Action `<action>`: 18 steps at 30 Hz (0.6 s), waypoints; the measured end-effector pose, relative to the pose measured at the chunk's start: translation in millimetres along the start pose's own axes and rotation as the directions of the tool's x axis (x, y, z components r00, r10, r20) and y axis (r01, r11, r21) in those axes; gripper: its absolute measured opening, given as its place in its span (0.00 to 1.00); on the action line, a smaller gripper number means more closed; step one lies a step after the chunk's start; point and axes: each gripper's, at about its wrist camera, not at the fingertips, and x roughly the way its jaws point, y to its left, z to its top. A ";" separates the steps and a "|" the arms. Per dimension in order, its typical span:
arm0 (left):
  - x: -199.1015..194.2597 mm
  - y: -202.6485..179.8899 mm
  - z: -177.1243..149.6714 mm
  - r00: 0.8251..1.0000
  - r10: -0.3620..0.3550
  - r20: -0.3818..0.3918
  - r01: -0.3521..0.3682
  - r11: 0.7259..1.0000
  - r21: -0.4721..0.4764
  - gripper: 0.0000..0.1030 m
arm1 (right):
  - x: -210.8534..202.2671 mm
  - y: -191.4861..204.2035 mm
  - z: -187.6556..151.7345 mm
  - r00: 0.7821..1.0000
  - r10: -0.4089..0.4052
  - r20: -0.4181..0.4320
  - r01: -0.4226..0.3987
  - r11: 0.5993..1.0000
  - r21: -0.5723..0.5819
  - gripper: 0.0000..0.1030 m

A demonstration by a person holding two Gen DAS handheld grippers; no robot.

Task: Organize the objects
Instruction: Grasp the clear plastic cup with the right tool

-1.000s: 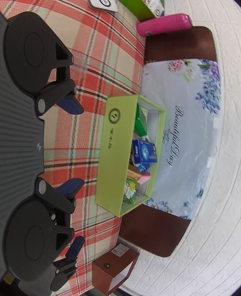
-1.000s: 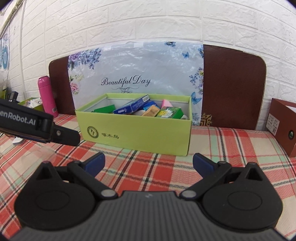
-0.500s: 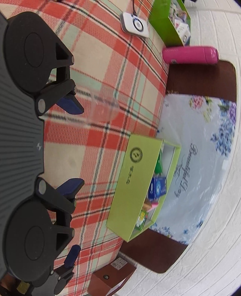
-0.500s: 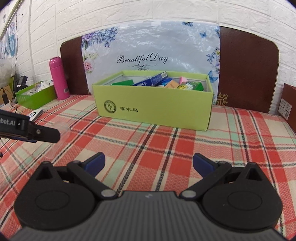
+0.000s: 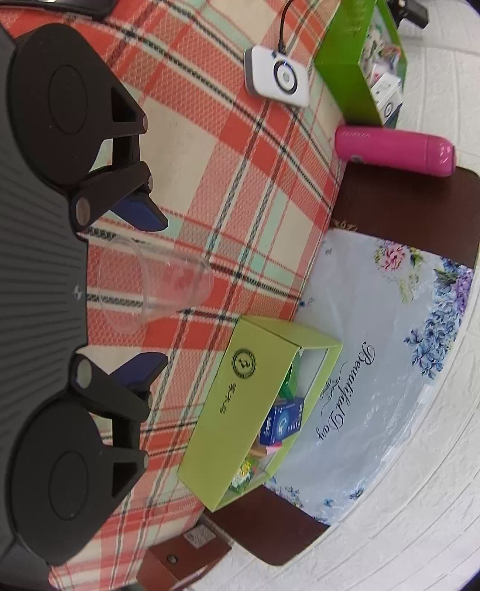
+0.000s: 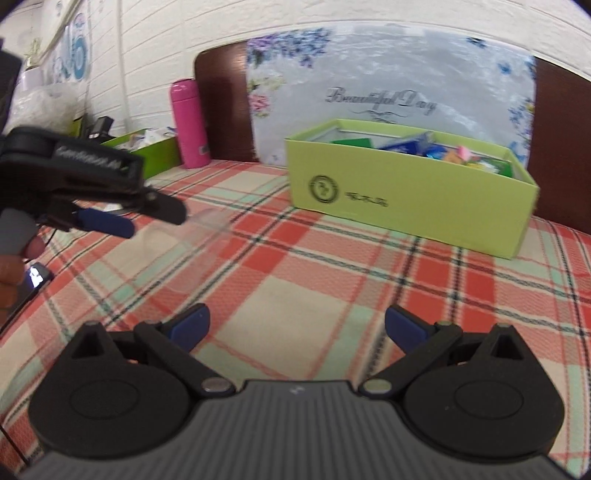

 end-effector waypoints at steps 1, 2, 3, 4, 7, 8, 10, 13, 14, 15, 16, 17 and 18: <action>1.9 0.1 0.6 1.000 -0.014 -0.010 0.014 1.000 0.000 0.70 | 2.2 5.7 1.8 1.000 0.014 0.000 -0.014 1.000 -0.007 1.00; 3.5 -0.5 0.5 1.000 -0.024 -0.019 0.024 1.000 0.001 0.68 | 4.1 10.8 3.2 1.000 0.026 0.000 -0.026 1.000 -0.016 1.00; 5.2 -1.6 0.3 0.999 -0.030 -0.027 0.030 1.000 0.005 0.68 | 5.5 15.3 4.5 0.999 0.035 -0.001 -0.035 0.999 -0.028 1.00; 6.5 -2.7 -0.4 0.999 -0.038 -0.034 0.038 0.999 0.009 0.68 | 6.8 19.8 5.2 0.999 0.039 0.001 -0.039 0.998 -0.043 1.00; 10.2 -6.3 -4.1 0.995 -0.076 -0.064 0.077 0.997 0.008 0.68 | 9.5 25.7 5.7 0.999 0.036 0.002 -0.036 0.997 -0.067 1.00; 11.1 -7.8 -5.3 0.993 -0.092 -0.074 0.092 0.996 0.006 0.68 | 10.6 25.5 5.6 0.999 0.036 0.001 -0.036 0.997 -0.065 1.00; 12.5 -10.1 -7.2 0.990 -0.110 -0.086 0.110 0.994 -0.004 0.68 | 13.4 25.1 5.1 0.999 0.038 0.001 -0.038 0.998 -0.056 1.00; 14.6 -15.2 -6.4 0.987 -0.128 -0.096 0.129 0.992 0.003 0.68 | 21.4 25.6 6.5 0.998 0.054 0.013 -0.053 0.997 -0.059 1.00; 14.8 -16.6 -5.9 0.987 -0.126 -0.096 0.128 0.992 0.009 0.68 | 24.9 26.6 7.3 0.998 0.059 0.022 -0.058 0.996 -0.068 1.00; 15.6 -18.3 -4.4 0.988 -0.124 -0.096 0.126 0.992 0.015 0.68 | 29.0 28.4 8.3 0.998 0.062 0.031 -0.059 0.995 -0.082 1.00; 15.9 -18.3 -3.1 0.987 -0.126 -0.097 0.129 0.992 0.018 0.68 | 34.4 30.7 10.2 0.997 0.060 0.037 -0.057 0.994 -0.093 1.00; 16.2 -18.2 -1.8 0.987 -0.129 -0.097 0.131 0.991 0.020 0.68 | 40.0 32.9 12.7 0.998 0.058 0.038 -0.054 0.994 -0.096 1.00; 16.3 -18.2 -0.8 0.987 -0.129 -0.096 0.132 0.991 0.021 0.68 | 44.8 34.7 15.1 0.998 0.060 0.036 -0.057 0.994 -0.094 1.00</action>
